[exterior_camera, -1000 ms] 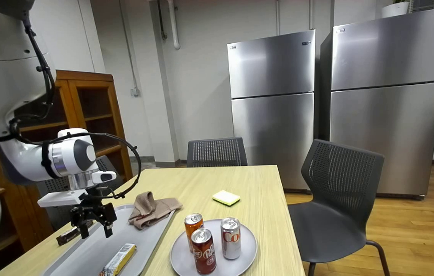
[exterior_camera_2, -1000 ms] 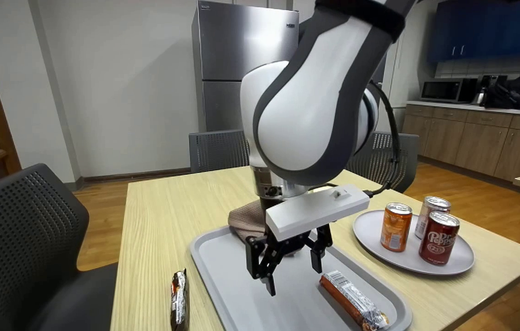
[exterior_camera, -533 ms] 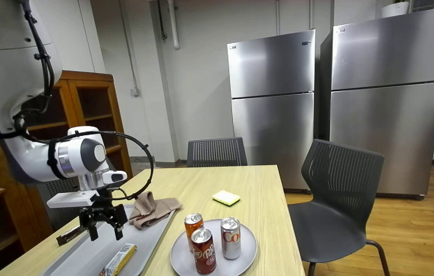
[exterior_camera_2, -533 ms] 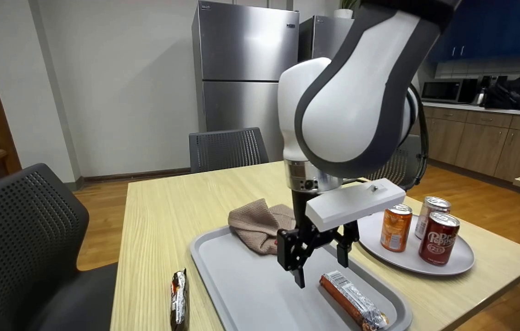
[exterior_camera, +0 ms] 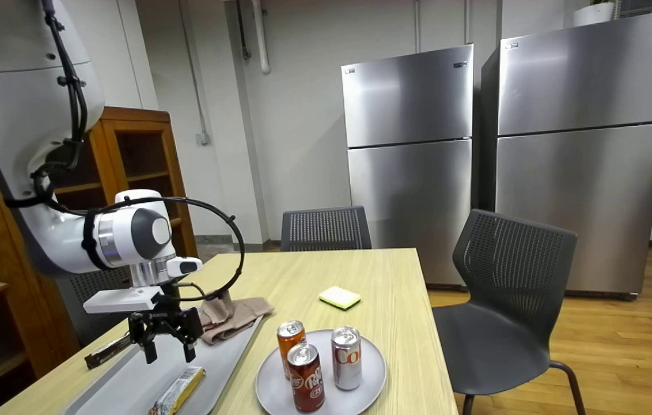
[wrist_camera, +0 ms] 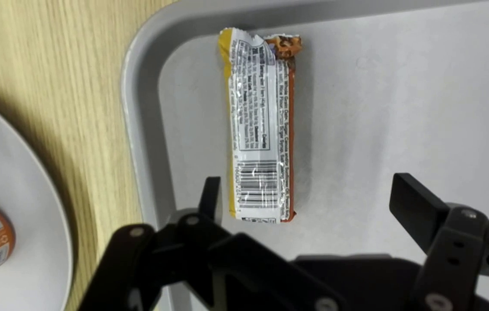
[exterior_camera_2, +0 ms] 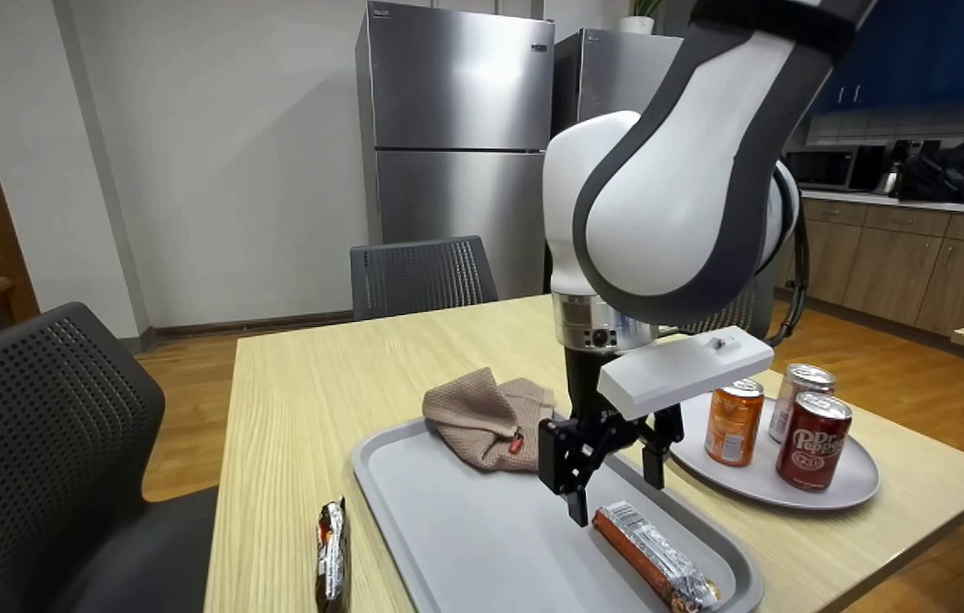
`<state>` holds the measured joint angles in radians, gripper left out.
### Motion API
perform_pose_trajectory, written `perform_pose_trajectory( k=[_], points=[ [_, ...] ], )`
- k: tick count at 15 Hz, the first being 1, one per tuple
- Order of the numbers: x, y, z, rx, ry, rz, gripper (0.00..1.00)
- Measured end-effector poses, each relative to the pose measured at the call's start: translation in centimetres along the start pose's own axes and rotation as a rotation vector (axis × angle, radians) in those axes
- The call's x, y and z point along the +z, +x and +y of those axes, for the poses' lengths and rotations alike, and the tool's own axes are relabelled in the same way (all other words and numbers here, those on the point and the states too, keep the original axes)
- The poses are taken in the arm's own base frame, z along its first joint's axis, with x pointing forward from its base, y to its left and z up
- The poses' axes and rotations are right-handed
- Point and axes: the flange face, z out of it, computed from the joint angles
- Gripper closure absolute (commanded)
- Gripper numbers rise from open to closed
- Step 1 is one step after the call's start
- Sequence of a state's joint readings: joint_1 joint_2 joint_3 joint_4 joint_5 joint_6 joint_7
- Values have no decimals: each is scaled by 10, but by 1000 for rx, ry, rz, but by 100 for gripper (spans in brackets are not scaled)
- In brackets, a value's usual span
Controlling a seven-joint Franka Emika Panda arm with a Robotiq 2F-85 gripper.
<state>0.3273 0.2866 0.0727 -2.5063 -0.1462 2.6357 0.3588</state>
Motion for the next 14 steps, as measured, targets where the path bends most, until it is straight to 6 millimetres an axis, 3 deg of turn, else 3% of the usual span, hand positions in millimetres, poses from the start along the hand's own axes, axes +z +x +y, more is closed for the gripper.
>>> perform_pose_trajectory(
  k=[5,14],
  points=[
    [3,-1,1,0,-1,-7,0],
    [27,-12,12,-36,-14,-34,0]
  ],
)
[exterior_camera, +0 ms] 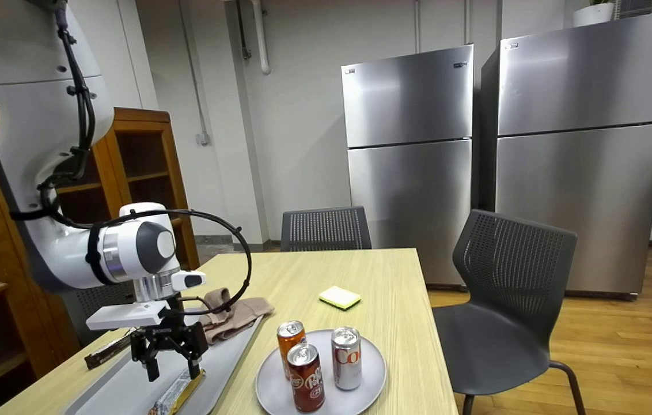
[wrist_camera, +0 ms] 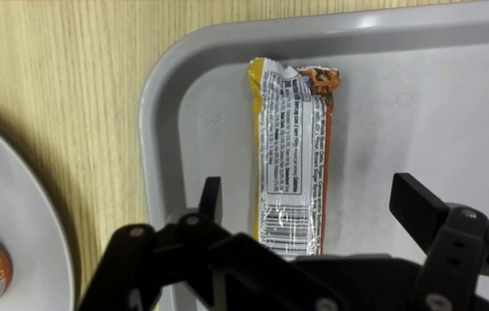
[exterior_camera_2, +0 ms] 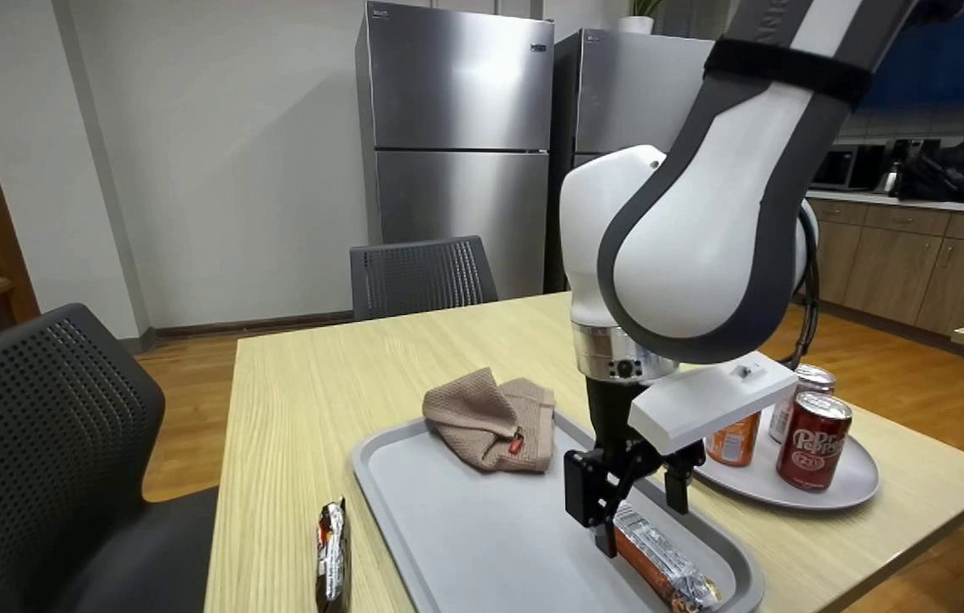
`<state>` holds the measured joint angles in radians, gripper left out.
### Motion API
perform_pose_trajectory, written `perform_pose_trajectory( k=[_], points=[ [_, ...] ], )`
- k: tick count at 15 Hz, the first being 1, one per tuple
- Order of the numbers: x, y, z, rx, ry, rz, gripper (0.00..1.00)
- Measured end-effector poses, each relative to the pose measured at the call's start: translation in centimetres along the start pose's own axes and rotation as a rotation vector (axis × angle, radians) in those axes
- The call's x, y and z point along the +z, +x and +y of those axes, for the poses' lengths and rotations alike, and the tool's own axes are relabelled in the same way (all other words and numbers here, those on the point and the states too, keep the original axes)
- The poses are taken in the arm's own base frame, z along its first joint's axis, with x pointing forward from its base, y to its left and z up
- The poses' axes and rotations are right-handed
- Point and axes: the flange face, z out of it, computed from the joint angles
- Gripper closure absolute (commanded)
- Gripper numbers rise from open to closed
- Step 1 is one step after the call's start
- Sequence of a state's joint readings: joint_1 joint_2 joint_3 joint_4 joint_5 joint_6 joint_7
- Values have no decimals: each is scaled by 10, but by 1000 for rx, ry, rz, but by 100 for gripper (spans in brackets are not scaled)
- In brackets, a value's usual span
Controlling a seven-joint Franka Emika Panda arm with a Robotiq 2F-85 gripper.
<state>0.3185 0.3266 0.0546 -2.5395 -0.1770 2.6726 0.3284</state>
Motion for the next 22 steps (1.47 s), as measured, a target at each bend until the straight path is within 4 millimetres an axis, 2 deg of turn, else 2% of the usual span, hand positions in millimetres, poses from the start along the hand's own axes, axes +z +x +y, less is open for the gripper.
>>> perform_pose_trajectory(
  k=[5,6,7,8,14,15,22],
  points=[
    [16,-2,2,-21,4,-15,0],
    [18,-2,2,-23,5,-17,25],
    [20,-2,2,-25,5,-18,26],
    [20,-2,3,-28,6,-16,33],
    [19,0,7,-21,7,-8,81],
    [20,0,8,-20,7,-8,84],
    [19,0,9,-10,11,-9,84]
  ],
)
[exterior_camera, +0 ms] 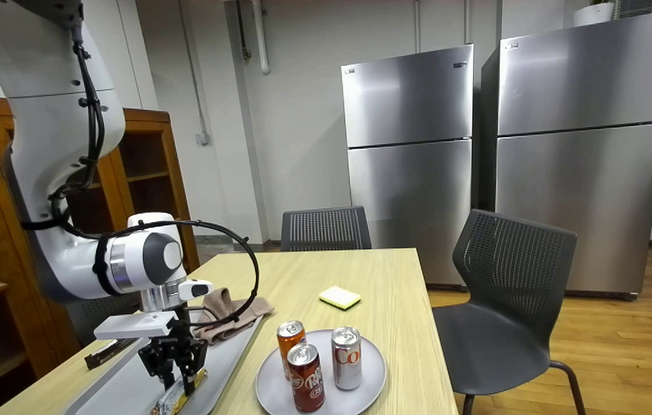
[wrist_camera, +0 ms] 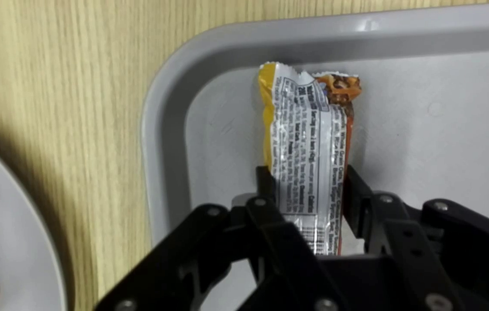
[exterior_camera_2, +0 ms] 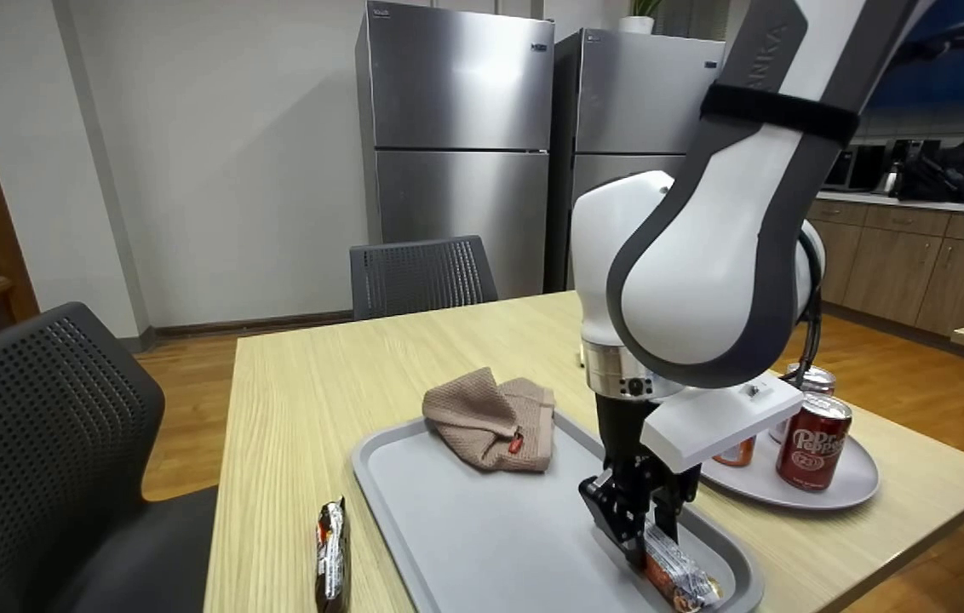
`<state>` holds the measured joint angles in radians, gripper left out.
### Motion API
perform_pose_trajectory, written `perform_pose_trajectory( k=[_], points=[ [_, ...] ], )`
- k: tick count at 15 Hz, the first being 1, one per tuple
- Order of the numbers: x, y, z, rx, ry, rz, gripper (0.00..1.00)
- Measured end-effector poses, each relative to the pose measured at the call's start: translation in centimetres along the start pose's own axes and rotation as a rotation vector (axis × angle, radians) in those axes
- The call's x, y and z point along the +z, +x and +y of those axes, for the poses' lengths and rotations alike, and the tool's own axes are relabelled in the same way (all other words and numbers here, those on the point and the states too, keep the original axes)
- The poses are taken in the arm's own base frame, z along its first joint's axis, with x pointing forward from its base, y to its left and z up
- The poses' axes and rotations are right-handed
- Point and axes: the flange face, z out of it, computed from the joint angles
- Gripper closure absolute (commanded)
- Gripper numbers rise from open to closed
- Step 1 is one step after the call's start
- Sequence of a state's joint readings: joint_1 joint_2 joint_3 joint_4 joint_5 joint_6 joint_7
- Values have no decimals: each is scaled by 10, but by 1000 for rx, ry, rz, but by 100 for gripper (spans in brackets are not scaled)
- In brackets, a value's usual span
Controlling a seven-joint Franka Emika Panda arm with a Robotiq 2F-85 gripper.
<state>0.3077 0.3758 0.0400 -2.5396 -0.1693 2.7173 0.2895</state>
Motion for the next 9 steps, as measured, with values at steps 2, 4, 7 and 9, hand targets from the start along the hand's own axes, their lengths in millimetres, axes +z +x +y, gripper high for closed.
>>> perform_pose_trajectory(
  k=[2,4,7,9],
  points=[
    [-2,0,-2,7,8,3,84],
    [-9,1,-8,12,20,13,84],
    [-23,2,-22,12,41,34,84],
    [-32,5,-33,1,50,47,84]
  ],
)
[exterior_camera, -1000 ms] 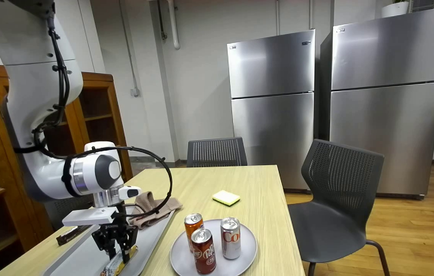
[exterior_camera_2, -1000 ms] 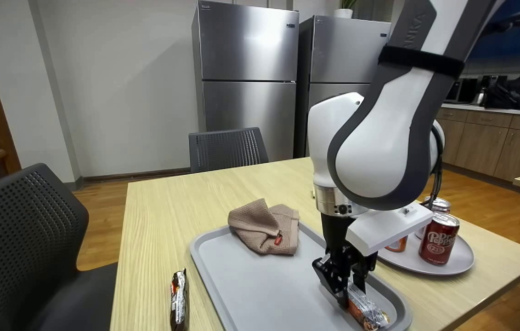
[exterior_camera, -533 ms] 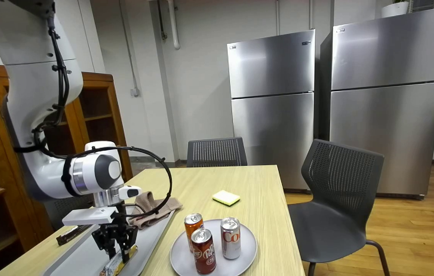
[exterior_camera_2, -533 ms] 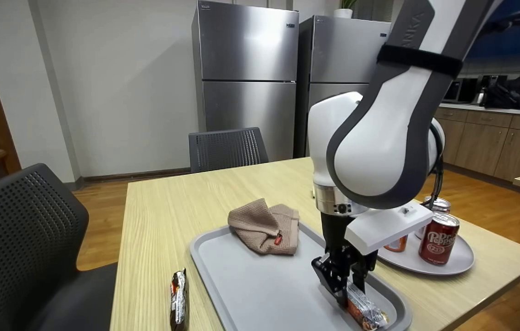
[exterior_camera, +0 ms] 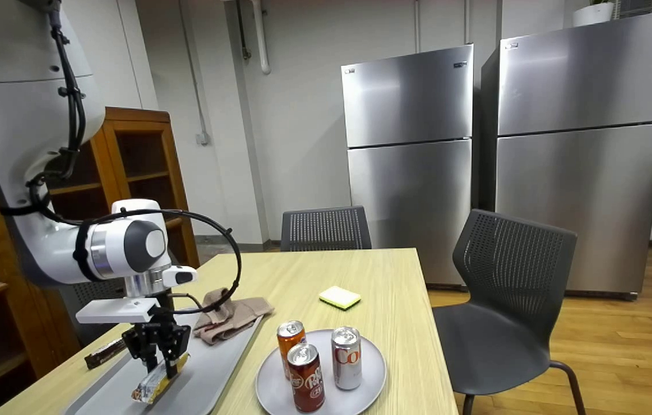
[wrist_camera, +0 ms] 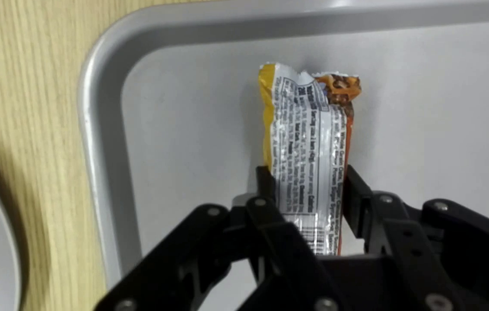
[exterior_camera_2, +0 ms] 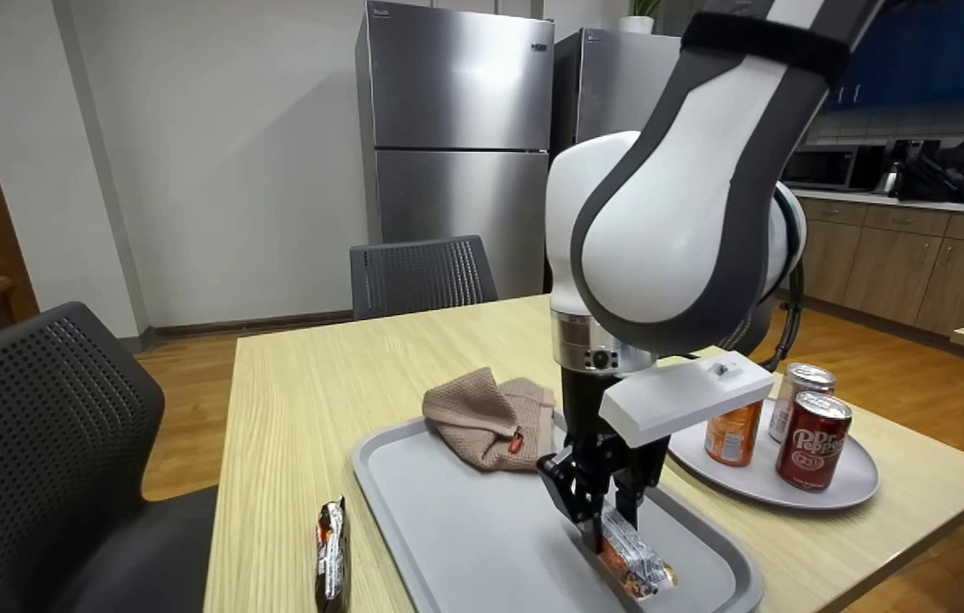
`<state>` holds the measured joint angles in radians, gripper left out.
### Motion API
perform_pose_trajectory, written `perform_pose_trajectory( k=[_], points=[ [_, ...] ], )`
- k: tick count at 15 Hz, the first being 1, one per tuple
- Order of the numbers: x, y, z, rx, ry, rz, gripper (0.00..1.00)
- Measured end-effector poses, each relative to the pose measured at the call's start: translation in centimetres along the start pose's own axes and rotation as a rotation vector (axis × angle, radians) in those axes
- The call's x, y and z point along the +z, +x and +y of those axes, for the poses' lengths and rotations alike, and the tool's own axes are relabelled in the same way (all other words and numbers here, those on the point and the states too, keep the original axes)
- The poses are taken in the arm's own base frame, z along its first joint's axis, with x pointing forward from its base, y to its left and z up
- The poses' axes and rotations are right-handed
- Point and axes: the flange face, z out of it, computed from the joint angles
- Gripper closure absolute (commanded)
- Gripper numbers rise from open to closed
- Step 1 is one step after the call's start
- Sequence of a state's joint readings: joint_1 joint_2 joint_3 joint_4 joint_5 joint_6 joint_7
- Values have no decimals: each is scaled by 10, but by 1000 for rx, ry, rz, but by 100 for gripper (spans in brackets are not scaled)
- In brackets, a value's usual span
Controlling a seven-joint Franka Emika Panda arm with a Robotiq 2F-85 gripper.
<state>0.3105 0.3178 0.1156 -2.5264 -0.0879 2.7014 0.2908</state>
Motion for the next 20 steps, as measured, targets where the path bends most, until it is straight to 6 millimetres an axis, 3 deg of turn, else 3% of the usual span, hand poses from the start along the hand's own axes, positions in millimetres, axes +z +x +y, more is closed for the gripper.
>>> perform_pose_trajectory(
  k=[12,20],
  points=[
    [-47,36,-96,-54,20,38,84],
    [-41,60,-155,-89,33,11,84]
  ],
)
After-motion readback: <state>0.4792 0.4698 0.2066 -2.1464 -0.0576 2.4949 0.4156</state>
